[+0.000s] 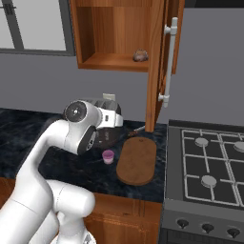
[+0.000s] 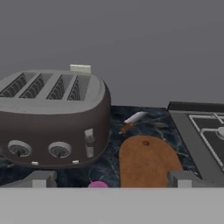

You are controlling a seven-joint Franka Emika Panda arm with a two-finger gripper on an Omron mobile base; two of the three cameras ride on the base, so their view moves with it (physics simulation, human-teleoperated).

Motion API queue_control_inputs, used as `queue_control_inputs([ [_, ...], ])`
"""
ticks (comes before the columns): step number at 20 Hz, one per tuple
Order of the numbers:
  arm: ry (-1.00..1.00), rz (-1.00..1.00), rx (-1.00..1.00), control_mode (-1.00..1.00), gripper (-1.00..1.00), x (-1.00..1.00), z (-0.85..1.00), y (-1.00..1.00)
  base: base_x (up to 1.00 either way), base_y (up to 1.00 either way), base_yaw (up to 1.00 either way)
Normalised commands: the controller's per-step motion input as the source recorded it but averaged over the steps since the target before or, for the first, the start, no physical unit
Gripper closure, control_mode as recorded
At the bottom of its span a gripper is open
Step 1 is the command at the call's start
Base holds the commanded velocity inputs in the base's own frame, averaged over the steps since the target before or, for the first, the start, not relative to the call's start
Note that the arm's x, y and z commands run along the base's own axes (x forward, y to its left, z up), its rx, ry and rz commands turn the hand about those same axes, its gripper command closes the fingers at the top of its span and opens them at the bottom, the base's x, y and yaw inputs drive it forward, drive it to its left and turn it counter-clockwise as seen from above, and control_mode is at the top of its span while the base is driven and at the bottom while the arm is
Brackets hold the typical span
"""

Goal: Pick the bread, place it on the cutting board, pick the jam, place it on the counter, and close the cabinet.

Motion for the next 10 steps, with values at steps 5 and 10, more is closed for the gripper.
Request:
queue_control_inputs([
  [5,0.00,0.00,0.00,-1.00,-1.00,-0.01,0.37,0.00,0.00,0.00,0.00],
  [10,0.00,0.00,0.00,-1.00,-1.00,-0.06,0.32,0.00,0.00,0.00,0.00],
])
